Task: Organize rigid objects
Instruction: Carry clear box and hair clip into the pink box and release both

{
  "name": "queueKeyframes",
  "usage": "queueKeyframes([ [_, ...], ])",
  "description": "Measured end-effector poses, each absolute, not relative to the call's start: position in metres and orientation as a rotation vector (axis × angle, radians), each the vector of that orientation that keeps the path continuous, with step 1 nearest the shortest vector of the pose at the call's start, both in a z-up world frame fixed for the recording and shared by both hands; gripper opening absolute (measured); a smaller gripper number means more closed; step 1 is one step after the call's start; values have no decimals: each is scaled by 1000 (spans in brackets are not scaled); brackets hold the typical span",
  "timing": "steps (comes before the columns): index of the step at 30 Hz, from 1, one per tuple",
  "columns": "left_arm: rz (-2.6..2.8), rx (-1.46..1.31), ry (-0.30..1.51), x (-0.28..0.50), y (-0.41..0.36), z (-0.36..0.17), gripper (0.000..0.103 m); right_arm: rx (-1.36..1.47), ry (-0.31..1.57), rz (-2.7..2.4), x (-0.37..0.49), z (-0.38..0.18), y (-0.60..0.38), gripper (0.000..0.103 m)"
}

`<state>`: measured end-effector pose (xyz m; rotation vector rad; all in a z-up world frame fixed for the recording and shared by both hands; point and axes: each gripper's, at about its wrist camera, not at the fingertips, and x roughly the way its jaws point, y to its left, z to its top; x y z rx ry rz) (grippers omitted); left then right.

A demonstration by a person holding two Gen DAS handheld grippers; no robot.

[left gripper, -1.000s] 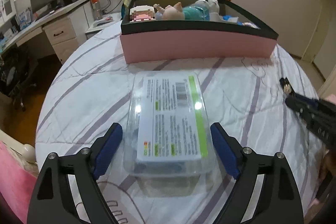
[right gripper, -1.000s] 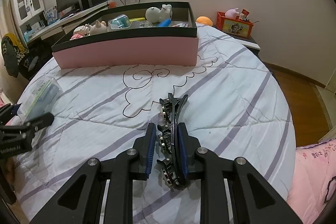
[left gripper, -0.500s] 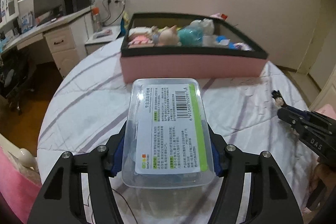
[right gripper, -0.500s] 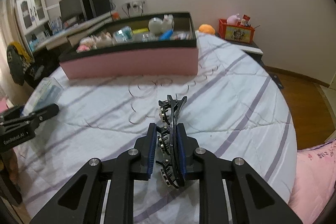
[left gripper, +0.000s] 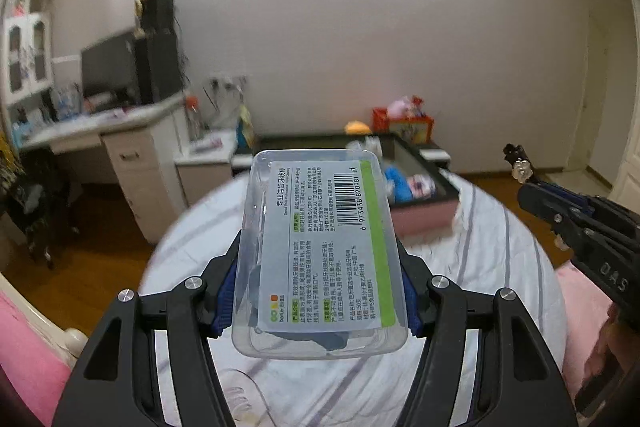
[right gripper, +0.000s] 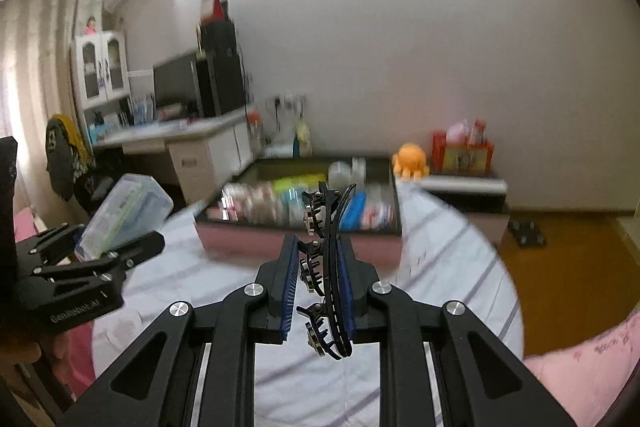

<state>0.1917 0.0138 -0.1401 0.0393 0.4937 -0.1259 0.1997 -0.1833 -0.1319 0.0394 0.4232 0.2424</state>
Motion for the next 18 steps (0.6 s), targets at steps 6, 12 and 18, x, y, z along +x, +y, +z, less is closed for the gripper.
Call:
queueKeyframes([
  [6, -113, 62, 392, 175, 11, -108, 64, -20, 349, 225, 189, -105, -165, 19],
  [12, -112, 86, 336, 166, 12, -92, 64, -27, 309, 239, 184, -90, -159, 19],
  [18, -101, 102, 315, 172, 12, -86, 64, -37, 291, 248, 188, -83, -157, 19],
])
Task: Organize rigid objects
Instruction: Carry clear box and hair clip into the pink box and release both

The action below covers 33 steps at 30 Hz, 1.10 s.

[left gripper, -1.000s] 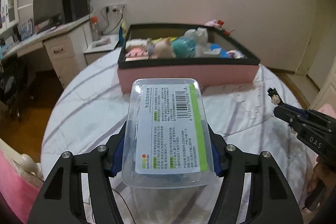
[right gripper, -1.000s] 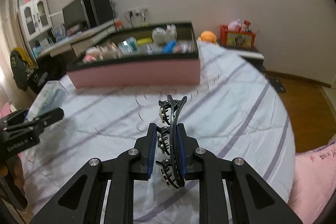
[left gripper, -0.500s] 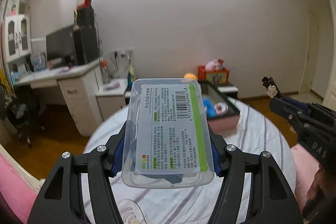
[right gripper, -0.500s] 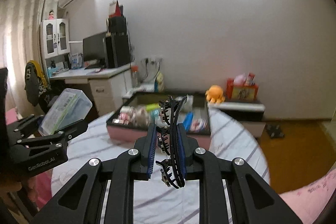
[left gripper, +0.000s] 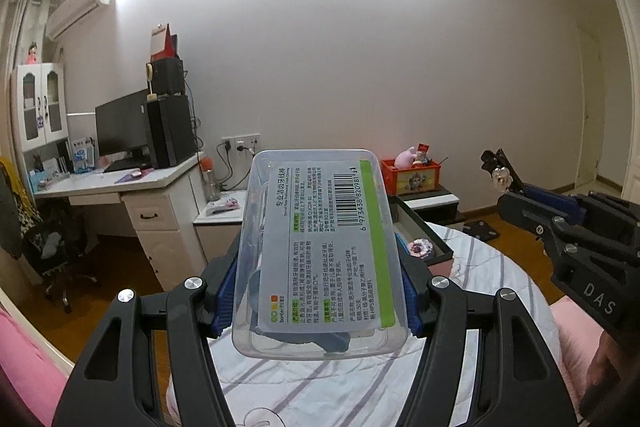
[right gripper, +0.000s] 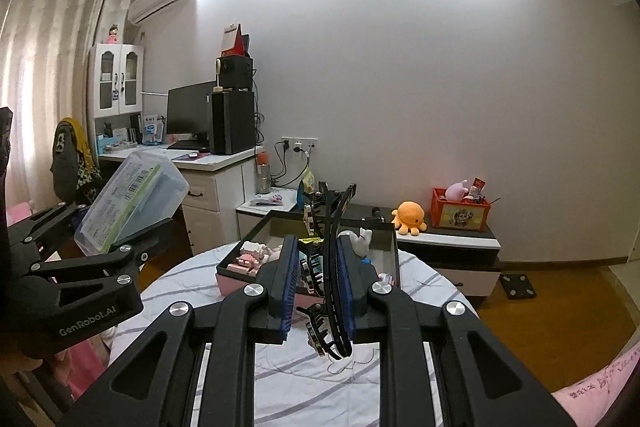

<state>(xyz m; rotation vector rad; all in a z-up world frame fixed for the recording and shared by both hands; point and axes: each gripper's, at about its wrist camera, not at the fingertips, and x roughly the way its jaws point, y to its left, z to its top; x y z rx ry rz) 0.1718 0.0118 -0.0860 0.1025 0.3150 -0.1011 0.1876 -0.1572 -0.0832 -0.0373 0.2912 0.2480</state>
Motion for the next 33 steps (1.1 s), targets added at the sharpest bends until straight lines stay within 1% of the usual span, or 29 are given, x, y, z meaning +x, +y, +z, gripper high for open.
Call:
queueKeyframes([
  [11, -87, 142, 322, 213, 4, -89, 64, -47, 320, 260, 228, -87, -156, 19],
  [19, -51, 159, 356, 278, 4, -99, 65, -57, 388, 267, 291, -100, -158, 19],
  [26, -82, 169, 480, 360, -5, -131, 65, -64, 522, 279, 365, -133, -164, 19],
  [33, -94, 221, 674, 431, -23, -179, 65, -80, 687, 288, 420, -173, -164, 19],
])
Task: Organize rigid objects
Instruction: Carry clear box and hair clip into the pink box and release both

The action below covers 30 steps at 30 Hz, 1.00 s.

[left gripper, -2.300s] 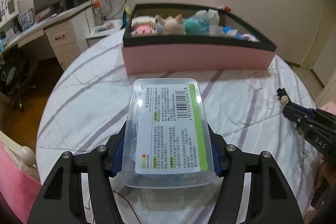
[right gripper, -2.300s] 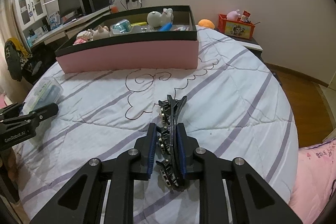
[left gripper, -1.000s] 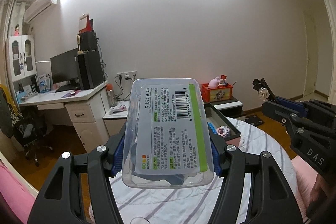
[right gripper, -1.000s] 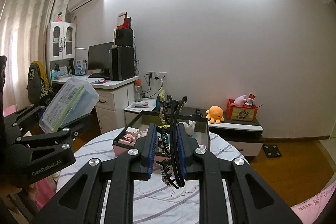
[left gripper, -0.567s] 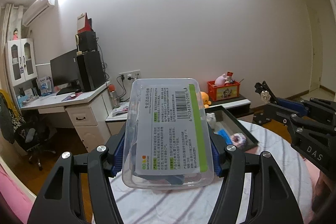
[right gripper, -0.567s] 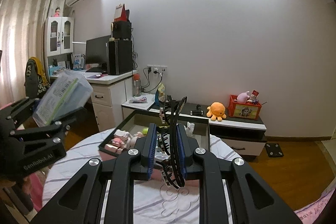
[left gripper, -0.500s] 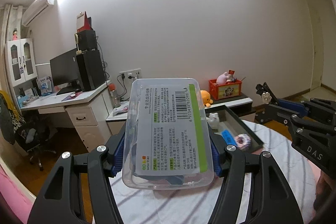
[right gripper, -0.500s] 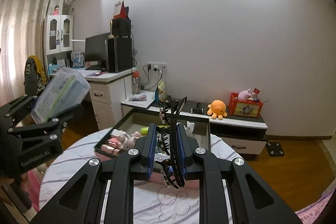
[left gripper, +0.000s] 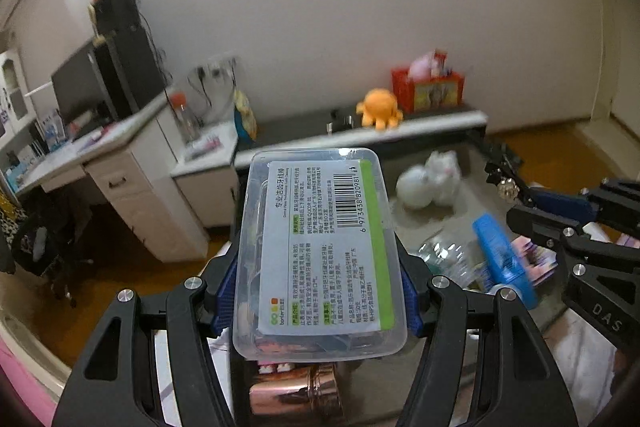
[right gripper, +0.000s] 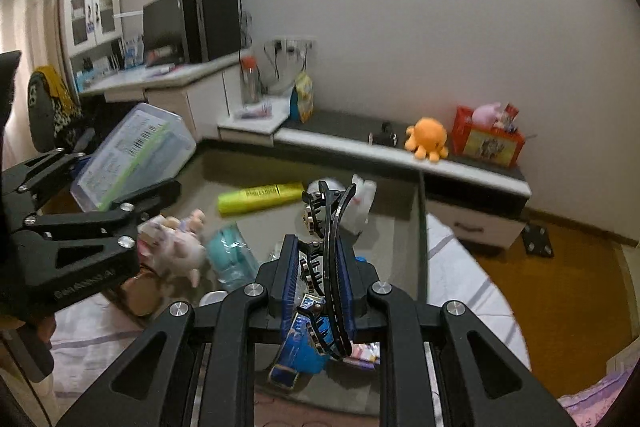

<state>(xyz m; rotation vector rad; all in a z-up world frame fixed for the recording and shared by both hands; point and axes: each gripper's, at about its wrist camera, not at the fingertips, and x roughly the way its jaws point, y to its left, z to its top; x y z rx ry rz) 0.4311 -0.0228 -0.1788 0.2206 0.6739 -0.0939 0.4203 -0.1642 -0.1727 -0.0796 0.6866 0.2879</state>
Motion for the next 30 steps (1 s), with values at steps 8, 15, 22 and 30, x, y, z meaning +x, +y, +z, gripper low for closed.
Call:
queueKeyframes([
  [8, -103, 253, 762, 452, -28, -203, 65, -74, 793, 302, 442, -195, -160, 19],
  [15, -99, 241, 733, 450, -25, -196, 81, 17, 794, 357, 447, -193, -166, 20],
  [22, -37, 239, 669, 437, -16, -178, 103, 29, 747, 324, 435, -177, -169, 76],
  [30, -67, 169, 616, 407, -5, -152, 103, -16, 664, 226, 405, -143, -177, 103],
])
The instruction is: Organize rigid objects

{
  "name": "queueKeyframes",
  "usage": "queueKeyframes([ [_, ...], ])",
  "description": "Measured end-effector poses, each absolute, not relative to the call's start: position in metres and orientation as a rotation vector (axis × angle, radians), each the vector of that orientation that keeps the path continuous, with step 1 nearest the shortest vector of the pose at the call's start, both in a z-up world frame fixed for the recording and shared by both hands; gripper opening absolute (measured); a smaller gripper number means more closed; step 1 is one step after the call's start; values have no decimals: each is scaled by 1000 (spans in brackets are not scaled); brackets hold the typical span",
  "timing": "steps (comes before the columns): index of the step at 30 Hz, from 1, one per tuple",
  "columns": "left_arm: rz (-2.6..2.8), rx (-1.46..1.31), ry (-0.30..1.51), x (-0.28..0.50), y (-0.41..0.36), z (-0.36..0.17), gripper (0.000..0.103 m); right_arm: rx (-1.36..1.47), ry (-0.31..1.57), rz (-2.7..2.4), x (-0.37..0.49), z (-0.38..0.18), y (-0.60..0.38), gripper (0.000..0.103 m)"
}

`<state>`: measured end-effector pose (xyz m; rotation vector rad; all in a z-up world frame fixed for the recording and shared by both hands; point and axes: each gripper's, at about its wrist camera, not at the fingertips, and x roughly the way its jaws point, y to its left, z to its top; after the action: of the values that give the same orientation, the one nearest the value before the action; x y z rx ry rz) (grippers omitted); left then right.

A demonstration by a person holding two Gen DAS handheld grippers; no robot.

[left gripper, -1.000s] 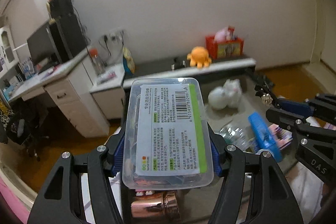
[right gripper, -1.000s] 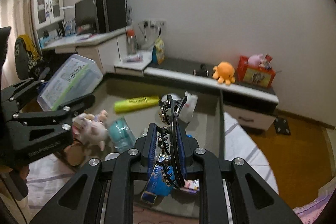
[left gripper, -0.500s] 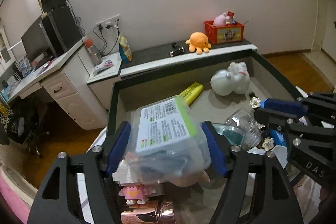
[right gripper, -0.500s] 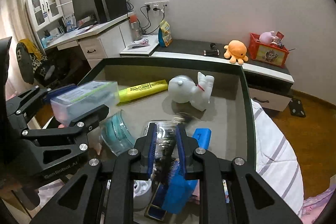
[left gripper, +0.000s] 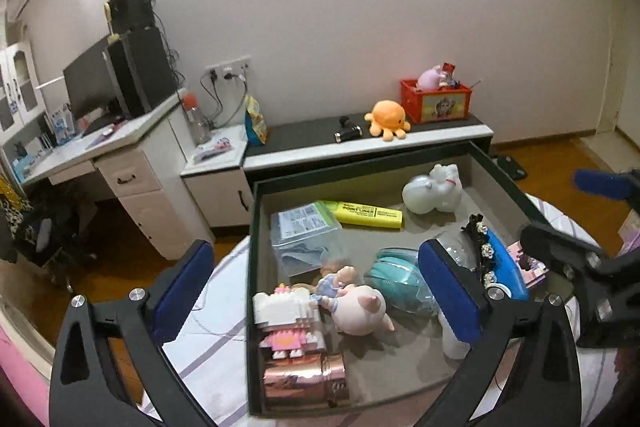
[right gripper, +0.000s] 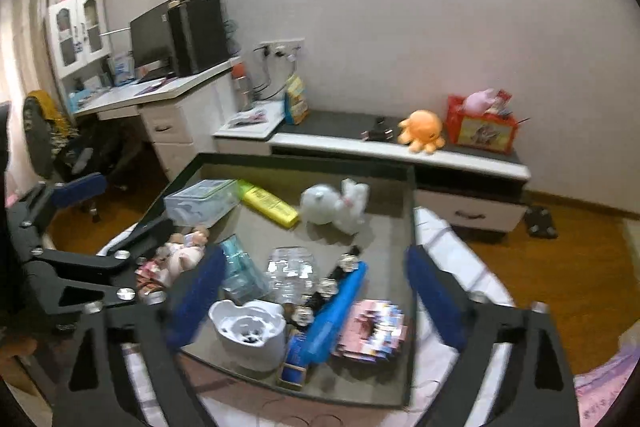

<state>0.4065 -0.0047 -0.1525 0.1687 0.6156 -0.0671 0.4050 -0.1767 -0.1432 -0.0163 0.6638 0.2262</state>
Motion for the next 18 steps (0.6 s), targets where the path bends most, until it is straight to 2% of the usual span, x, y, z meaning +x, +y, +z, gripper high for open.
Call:
queueKeyframes([
  [18, -103, 120, 510, 333, -7, -111, 103, -52, 559, 183, 341, -107, -177, 103],
])
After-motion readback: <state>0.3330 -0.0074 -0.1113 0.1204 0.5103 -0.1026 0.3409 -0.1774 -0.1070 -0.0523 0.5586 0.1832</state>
